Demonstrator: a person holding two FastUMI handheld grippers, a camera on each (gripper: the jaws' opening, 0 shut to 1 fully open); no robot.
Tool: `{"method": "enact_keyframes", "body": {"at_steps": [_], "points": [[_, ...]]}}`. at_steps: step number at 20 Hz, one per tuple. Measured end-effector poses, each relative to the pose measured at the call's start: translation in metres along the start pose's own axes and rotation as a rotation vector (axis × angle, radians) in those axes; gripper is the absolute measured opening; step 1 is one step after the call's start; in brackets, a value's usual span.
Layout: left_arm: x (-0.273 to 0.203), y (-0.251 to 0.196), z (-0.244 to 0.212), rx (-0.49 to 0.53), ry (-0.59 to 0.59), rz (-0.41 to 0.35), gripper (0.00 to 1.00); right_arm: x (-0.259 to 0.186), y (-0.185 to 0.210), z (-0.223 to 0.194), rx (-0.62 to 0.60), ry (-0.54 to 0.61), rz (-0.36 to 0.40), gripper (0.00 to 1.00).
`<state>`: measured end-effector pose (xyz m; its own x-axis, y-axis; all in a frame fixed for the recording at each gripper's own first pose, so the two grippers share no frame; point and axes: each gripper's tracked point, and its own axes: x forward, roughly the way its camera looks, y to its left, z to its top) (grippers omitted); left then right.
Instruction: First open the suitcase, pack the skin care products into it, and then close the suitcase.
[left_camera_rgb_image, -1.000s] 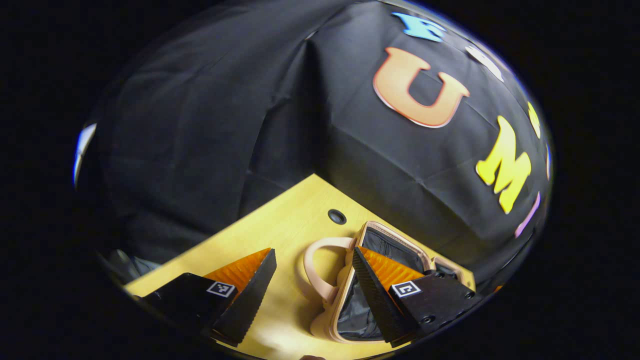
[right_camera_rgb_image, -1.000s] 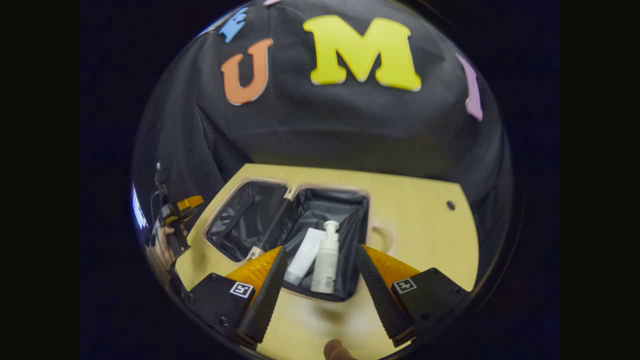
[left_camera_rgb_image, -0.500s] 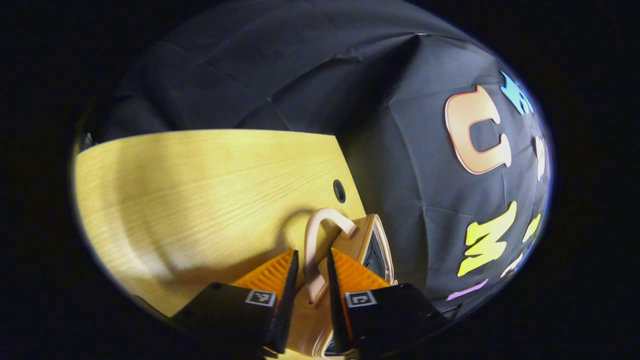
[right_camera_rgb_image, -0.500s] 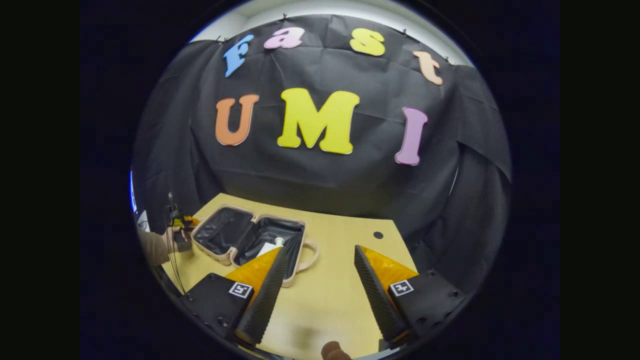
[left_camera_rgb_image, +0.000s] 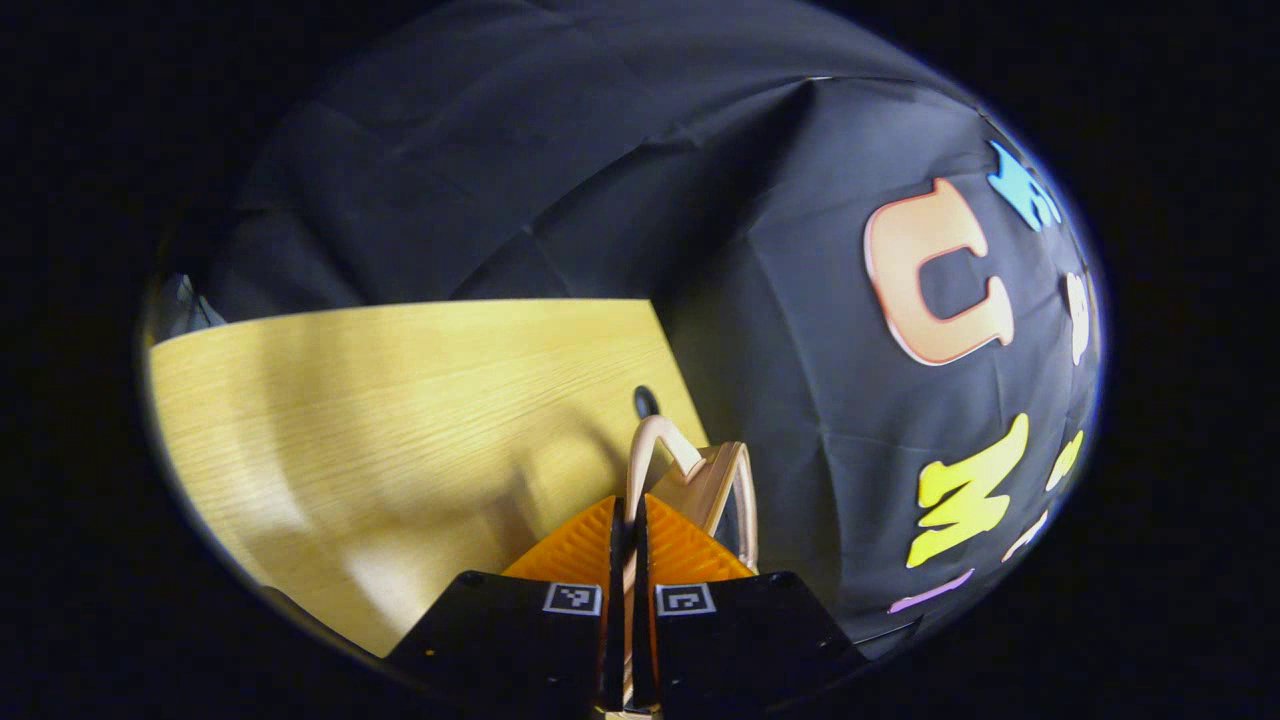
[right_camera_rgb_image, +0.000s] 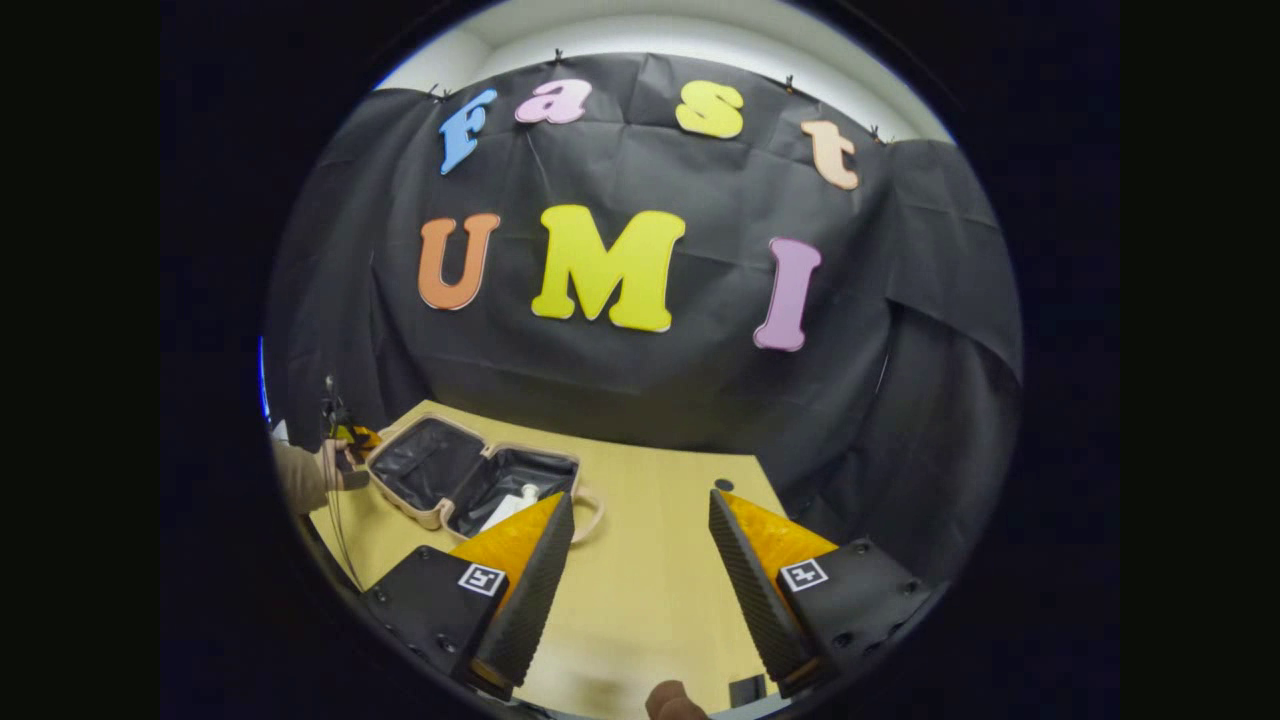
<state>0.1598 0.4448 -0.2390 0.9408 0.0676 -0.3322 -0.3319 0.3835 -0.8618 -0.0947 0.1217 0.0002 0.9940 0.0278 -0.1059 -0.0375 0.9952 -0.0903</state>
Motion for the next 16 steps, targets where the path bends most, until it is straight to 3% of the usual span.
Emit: {"method": "enact_keyframes", "body": {"at_steps": [8,11,16], "points": [[-0.061,-0.141,-0.021,0.457,-0.158,-0.081,0.06,0.002,-0.015,0.030,0.003,-0.141,0.065,0.81],[-0.082,-0.186,-0.048,0.575,-0.222,-0.089,0.06,0.009,-0.022,0.030,-0.013,-0.160,0.094,0.81],[-0.102,-0.255,-0.134,0.853,-0.273,-0.132,0.06,0.027,-0.048,0.026,0.009,-0.171,0.116,0.81]]}}
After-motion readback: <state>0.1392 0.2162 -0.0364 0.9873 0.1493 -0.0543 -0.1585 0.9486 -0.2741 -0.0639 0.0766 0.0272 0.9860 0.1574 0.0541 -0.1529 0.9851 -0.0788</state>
